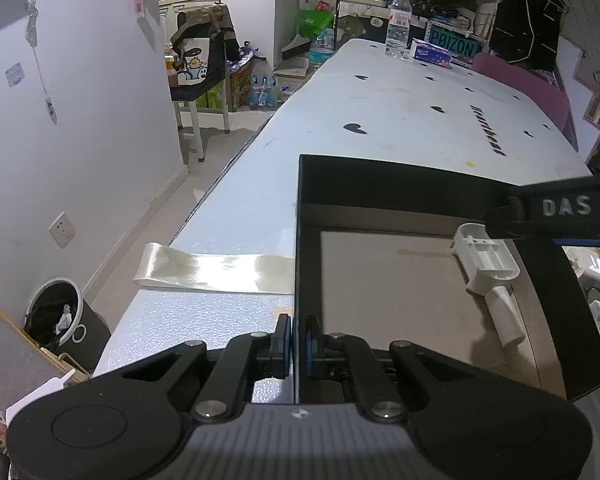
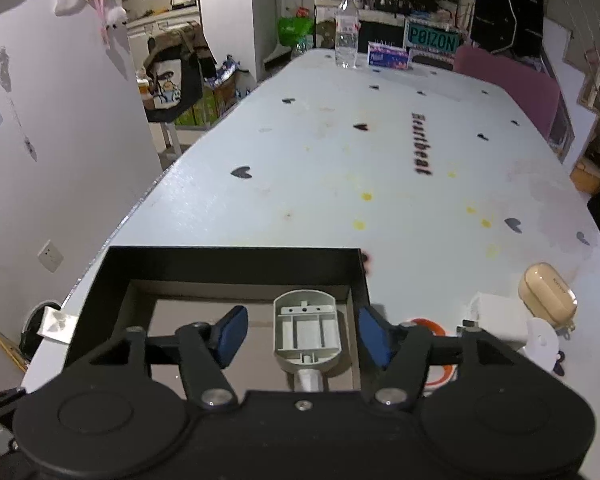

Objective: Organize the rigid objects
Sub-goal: 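Carry the white holder into the black box and open the right gripper, then grasp the black oval case with the right gripper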

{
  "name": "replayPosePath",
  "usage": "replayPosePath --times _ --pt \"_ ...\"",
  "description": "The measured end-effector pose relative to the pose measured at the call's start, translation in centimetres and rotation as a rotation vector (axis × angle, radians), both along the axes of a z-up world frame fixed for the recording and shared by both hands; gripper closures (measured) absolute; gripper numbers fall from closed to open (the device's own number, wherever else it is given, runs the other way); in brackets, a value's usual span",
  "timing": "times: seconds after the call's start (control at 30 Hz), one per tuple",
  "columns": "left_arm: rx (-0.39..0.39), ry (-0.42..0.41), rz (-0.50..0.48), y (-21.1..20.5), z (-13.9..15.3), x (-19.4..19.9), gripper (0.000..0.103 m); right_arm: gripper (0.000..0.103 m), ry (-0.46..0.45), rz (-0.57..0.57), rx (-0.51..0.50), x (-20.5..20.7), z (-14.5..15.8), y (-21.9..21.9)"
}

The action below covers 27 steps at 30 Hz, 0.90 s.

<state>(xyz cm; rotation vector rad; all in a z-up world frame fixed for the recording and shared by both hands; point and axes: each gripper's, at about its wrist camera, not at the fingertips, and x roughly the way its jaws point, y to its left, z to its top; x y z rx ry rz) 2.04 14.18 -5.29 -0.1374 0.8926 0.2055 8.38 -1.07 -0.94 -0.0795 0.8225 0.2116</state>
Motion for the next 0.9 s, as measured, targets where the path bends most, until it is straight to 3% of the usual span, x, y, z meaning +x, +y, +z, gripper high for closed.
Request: replayPosePath --times 0.33,0.5,0.9 --pt "0.000 0.000 0.000 -0.1 0.0 0.0 0.097 0.021 -0.059 0.018 0.065 -2.9 2.5 -2.6" --pt "0.003 0.000 -0.001 0.0 0.0 -0.1 0.097 0.020 -0.094 -0.004 0.054 -4.4 2.8 -4.9" --pt "0.054 -0.008 -0.003 -0.9 0.2 -0.3 0.097 0.017 -0.107 -0.222 0.064 -6.1 0.9 -14.5"
